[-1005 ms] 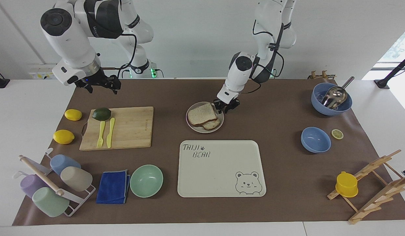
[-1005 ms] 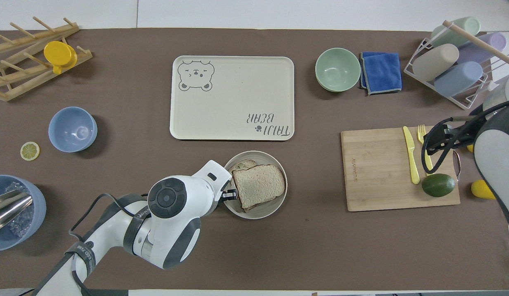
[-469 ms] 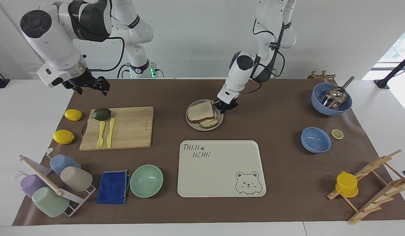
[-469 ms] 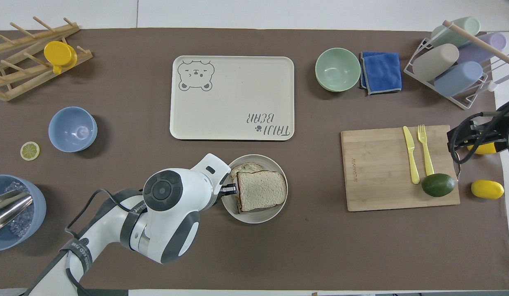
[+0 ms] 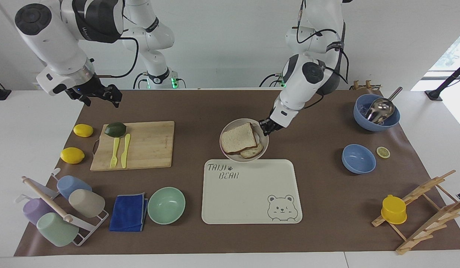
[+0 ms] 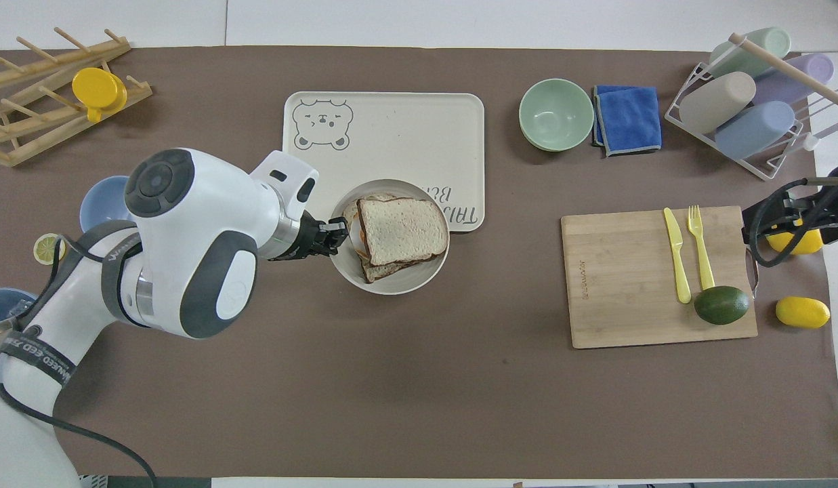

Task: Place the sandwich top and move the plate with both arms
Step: 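Slide the plate with the left gripper onto the bear tray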

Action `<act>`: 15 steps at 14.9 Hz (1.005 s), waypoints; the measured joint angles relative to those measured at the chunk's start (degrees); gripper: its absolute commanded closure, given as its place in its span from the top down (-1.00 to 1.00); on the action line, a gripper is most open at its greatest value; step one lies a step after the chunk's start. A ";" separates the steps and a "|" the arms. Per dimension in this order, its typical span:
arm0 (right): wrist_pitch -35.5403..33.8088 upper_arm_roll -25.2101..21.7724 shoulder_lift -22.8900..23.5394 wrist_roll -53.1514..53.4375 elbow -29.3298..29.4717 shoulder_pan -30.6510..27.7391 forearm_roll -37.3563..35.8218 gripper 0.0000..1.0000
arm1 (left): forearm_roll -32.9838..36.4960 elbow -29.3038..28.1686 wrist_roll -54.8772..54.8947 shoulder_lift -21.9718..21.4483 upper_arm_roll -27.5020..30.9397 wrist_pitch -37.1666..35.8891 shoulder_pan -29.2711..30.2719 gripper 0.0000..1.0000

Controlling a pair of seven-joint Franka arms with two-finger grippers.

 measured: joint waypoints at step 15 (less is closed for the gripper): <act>0.00 0.25 -1.10 0.00 0.15 1.16 2.05 1.00 | -2.06 26.15 4.53 25.29 0.02 0.39 4.62 -1.00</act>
